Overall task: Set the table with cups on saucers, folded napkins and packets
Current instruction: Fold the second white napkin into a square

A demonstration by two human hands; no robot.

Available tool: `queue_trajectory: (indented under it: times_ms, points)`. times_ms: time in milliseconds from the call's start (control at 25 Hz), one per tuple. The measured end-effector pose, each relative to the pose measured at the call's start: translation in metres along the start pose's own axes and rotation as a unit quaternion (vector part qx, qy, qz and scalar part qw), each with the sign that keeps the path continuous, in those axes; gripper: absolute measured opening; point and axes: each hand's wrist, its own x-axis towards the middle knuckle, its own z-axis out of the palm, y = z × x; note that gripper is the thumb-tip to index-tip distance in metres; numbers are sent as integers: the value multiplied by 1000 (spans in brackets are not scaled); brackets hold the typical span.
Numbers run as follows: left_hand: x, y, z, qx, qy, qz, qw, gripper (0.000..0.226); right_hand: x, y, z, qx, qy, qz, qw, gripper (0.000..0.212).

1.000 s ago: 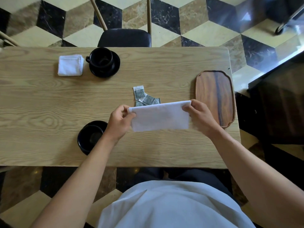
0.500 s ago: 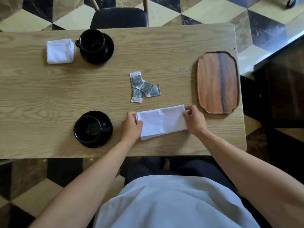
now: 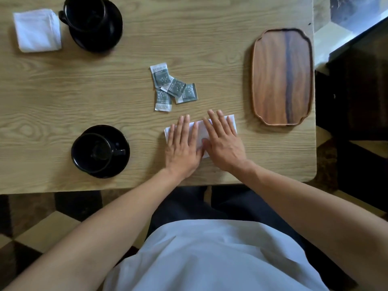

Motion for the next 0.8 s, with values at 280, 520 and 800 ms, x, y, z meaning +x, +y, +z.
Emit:
queue_trajectory:
  times_ms: [280,520,800]
  points:
    - [0,-4,20,30,-31,-9,999,72,-2,24,15,-64,17,-50,997,72]
    - [15,9,-20,-25,-45,-54,997,66,-1,8,-18,45,14,-9,999,59]
    - [76,15,-52,-56,-130,-57,988,35,-42,-17,-24,200,145,176,953,24]
